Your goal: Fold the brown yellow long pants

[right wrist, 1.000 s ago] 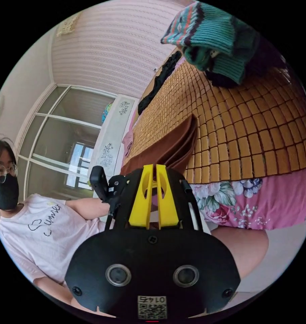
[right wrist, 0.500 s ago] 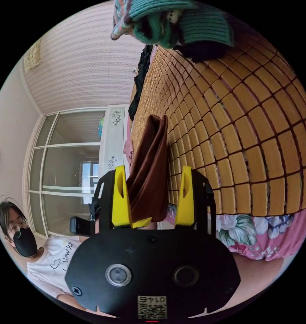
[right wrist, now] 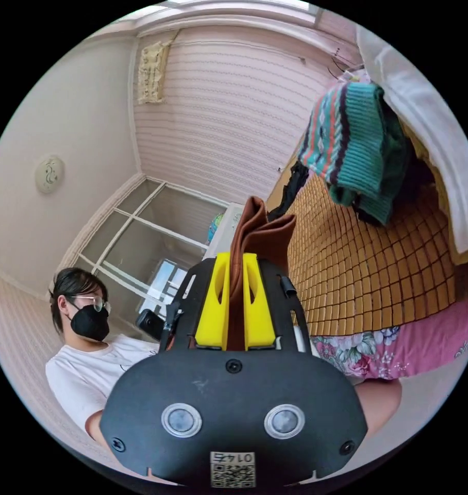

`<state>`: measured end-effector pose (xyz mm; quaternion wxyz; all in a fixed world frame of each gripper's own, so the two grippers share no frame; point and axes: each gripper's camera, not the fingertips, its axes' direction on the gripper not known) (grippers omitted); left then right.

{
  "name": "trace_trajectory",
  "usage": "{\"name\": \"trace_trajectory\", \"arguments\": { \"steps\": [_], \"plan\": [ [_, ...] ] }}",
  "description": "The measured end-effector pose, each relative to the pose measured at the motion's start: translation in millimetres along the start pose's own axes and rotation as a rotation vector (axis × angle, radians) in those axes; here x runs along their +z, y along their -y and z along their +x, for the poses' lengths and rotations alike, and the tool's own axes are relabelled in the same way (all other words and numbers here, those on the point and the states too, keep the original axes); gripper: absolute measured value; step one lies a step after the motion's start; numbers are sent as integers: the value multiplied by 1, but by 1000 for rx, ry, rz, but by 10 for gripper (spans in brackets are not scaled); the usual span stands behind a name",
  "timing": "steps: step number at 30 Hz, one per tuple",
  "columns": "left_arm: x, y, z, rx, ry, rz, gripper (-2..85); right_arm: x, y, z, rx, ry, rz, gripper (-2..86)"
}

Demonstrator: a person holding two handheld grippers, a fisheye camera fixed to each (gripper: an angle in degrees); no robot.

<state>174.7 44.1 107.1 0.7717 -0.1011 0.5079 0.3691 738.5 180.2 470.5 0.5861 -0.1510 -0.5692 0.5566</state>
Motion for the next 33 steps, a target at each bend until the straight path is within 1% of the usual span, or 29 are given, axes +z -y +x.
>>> {"name": "trace_trajectory", "arguments": {
  "steps": [2, 5, 7, 8, 10, 11, 12, 13, 14, 15, 16, 17, 18, 19, 20, 21, 23, 26, 28, 31, 33],
  "plan": [
    [-25, 2, -9, -65, -54, 63, -3, 5, 0, -34, -71, -46, 6, 28],
    [-73, -22, -34, -143, -65, 130, -3, 51, -5, -70, -133, -100, -63, 30],
    [-108, -47, -54, -186, -33, 156, -2, 120, -13, -86, -166, -85, -158, 32],
    [-136, -68, -69, -218, 2, 180, -2, 141, -16, -89, -175, -71, -184, 33],
    [-184, -102, -93, -289, 61, 206, -1, 239, -32, -101, -201, -4, -314, 36],
    [-221, -127, -108, -356, 116, 217, 1, 267, -37, -105, -206, 14, -349, 37],
    [-260, -153, -120, -427, 181, 238, 4, 324, -51, -114, -214, 55, -416, 40],
    [-280, -168, -126, -466, 216, 251, 5, 382, -68, -124, -218, 96, -482, 45],
    [-319, -199, -136, -554, 304, 277, 11, 410, -78, -128, -219, 110, -507, 47],
    [-353, -233, -146, -665, 420, 281, 18, 466, -100, -135, -221, 109, -562, 55],
    [-367, -251, -151, -721, 484, 263, 26, 521, -124, -134, -200, 76, -640, 61],
    [-389, -290, -162, -845, 618, 217, 42, 547, -136, -129, -180, 58, -691, 64],
    [-402, -330, -172, -946, 716, 160, 52, 593, -162, -117, -167, 5, -806, 64],
    [-407, -349, -178, -1008, 744, 124, 56, 623, -188, -103, -154, -113, -876, 58],
    [-414, -382, -187, -1114, 763, 63, 63, 634, -199, -97, -148, -171, -911, 56],
    [-421, -409, -192, -1217, 735, 32, 66, 645, -218, -91, -153, -218, -962, 52],
    [-431, -431, -191, -1288, 702, 71, 66, 643, -240, -95, -233, -210, -974, 45],
    [-438, -432, -187, -1234, 725, 94, 59, 632, -272, -104, -363, -329, -1087, 36],
    [-437, -427, -195, -1205, 719, 80, 58, 614, -296, -107, -451, -461, -1144, 35],
    [-432, -415, -220, -1169, 739, 38, 73, 601, -320, -105, -467, -591, -1178, 44],
    [-428, -404, -241, -1150, 722, 8, 82, 605, -329, -107, -462, -606, -1167, 52]
  ]
}}
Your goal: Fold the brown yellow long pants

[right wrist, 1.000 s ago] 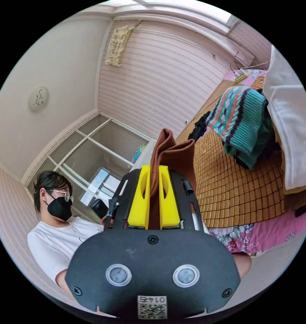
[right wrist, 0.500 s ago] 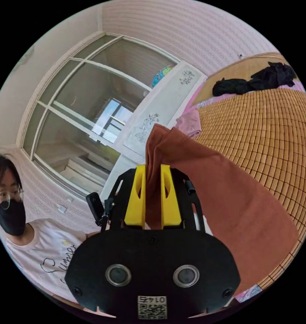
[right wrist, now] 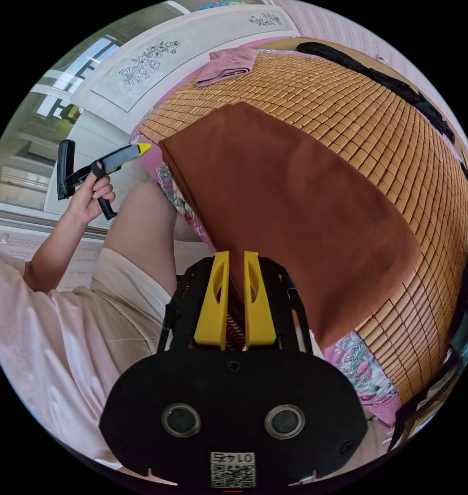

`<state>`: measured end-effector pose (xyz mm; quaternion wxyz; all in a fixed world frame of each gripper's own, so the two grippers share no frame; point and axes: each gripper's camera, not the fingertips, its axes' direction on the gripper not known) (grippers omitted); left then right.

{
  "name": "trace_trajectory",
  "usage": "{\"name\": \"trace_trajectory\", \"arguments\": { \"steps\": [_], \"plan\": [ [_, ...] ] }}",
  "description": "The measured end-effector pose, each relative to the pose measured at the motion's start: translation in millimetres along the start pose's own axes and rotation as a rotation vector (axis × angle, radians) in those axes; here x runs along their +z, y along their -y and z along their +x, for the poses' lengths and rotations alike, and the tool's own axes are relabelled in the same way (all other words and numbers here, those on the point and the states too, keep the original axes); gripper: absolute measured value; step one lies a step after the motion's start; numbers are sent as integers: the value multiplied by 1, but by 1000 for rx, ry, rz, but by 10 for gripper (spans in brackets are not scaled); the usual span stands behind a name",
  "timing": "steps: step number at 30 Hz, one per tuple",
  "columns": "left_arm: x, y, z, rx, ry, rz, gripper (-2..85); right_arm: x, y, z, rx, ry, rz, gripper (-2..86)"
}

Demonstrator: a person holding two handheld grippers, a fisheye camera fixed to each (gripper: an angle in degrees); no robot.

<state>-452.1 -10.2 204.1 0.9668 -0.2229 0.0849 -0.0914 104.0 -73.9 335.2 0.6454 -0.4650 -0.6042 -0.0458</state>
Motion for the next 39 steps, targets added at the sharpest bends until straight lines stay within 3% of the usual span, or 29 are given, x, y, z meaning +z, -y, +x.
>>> {"name": "trace_trajectory", "arguments": {
  "steps": [4, 8, 15, 22, 29, 35, 39],
  "plan": [
    [7, 15, 25, 106, 125, 8, 81, 13, 31, -31, -44, -26, 30, 71],
    [48, 19, 31, 185, 297, -144, 76, 34, 65, -55, -82, -86, 16, 85],
    [-15, 20, 39, 227, 142, -23, 11, 48, 98, -91, -136, -93, -3, 94],
    [28, 8, 5, 94, 220, -110, 43, 79, 129, -119, -170, -129, -32, 105],
    [24, 10, 13, 129, 363, -102, 102, 83, 148, -143, -194, -191, -31, 128],
    [26, 22, -3, 110, 134, -164, 46, 102, 164, -149, -201, -225, -71, 131],
    [-16, 19, 14, 151, 79, -68, 18, 81, 173, -159, -230, -214, -71, 41]
  ]
}}
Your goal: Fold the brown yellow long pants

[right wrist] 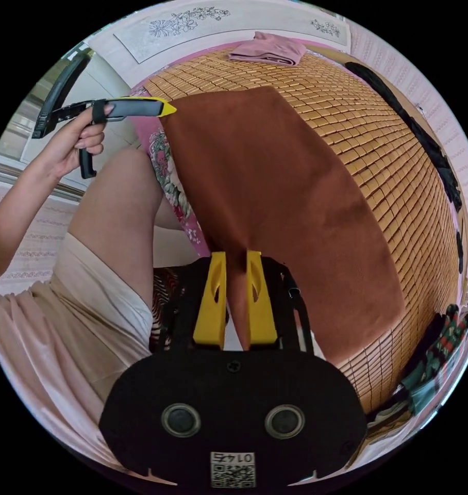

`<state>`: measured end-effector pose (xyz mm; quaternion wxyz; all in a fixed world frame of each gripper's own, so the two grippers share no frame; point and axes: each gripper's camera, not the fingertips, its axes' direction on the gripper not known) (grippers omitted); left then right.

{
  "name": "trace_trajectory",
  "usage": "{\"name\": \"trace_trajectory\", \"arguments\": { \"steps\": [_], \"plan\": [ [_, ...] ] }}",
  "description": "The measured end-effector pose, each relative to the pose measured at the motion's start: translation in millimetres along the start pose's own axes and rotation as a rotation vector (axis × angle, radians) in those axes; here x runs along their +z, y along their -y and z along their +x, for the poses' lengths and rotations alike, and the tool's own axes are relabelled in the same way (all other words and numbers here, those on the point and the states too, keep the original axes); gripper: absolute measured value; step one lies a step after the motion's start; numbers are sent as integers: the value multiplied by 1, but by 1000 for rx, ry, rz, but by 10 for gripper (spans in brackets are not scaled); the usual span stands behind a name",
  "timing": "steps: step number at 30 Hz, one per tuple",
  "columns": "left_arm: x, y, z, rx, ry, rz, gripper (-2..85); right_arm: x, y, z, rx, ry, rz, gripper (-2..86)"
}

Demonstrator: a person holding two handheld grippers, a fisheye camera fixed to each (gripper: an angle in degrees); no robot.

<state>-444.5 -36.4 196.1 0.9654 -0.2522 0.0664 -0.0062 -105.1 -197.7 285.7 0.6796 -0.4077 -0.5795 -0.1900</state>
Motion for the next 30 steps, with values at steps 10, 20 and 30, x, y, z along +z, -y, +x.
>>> {"name": "trace_trajectory", "arguments": {
  "steps": [10, 20, 30],
  "plan": [
    [34, -16, -17, -124, 67, -136, 62, 5, 14, 10, 24, 113, -1, 62],
    [12, -22, 82, 224, -44, -18, -3, 19, -14, 24, 101, 125, -23, 65],
    [134, -58, 220, 601, -88, -387, -10, 29, -19, 30, 47, 32, -75, -5]
  ]
}}
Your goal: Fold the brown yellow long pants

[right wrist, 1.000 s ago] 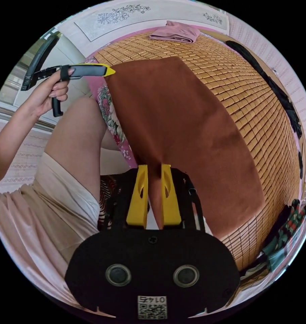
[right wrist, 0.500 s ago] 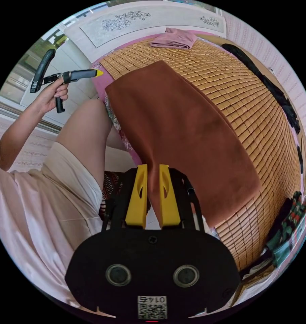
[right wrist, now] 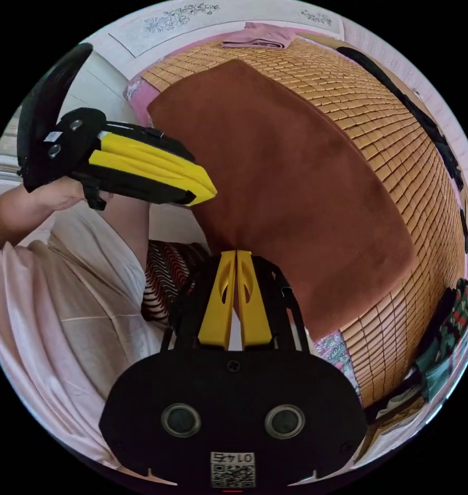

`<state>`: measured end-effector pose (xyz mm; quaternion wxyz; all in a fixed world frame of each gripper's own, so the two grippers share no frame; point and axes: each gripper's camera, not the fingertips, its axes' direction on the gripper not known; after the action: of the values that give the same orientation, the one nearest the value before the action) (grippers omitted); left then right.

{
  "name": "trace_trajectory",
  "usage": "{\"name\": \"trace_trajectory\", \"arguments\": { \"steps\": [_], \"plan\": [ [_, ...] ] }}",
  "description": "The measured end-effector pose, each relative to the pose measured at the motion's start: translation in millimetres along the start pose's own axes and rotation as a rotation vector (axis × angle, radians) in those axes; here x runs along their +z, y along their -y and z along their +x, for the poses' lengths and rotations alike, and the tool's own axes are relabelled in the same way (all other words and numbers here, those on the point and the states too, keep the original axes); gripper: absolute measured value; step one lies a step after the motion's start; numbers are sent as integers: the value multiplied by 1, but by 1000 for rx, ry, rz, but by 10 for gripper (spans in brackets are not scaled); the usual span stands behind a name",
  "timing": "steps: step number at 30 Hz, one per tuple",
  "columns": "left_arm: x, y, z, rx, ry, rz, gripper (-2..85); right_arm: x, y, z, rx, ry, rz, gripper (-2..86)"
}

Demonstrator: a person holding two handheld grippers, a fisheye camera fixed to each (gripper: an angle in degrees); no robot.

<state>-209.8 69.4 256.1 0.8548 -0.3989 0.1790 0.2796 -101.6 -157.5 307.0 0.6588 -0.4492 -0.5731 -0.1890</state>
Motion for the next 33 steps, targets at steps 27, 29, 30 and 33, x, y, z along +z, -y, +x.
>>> {"name": "trace_trajectory", "arguments": {
  "steps": [27, 29, 30, 33],
  "plan": [
    [30, -2, 41, 86, 34, 116, -10, -39, 95, 167, 2, -53, -88, -5],
    [29, 1, 41, 101, 19, 87, -9, -47, 77, 185, 45, 19, -36, -5],
    [25, 2, 43, 109, 15, 73, -9, -58, 57, 195, 70, 63, 22, -4],
    [10, -3, 56, 218, -82, 146, -7, -91, -26, 223, 197, 199, 250, -1]
  ]
}}
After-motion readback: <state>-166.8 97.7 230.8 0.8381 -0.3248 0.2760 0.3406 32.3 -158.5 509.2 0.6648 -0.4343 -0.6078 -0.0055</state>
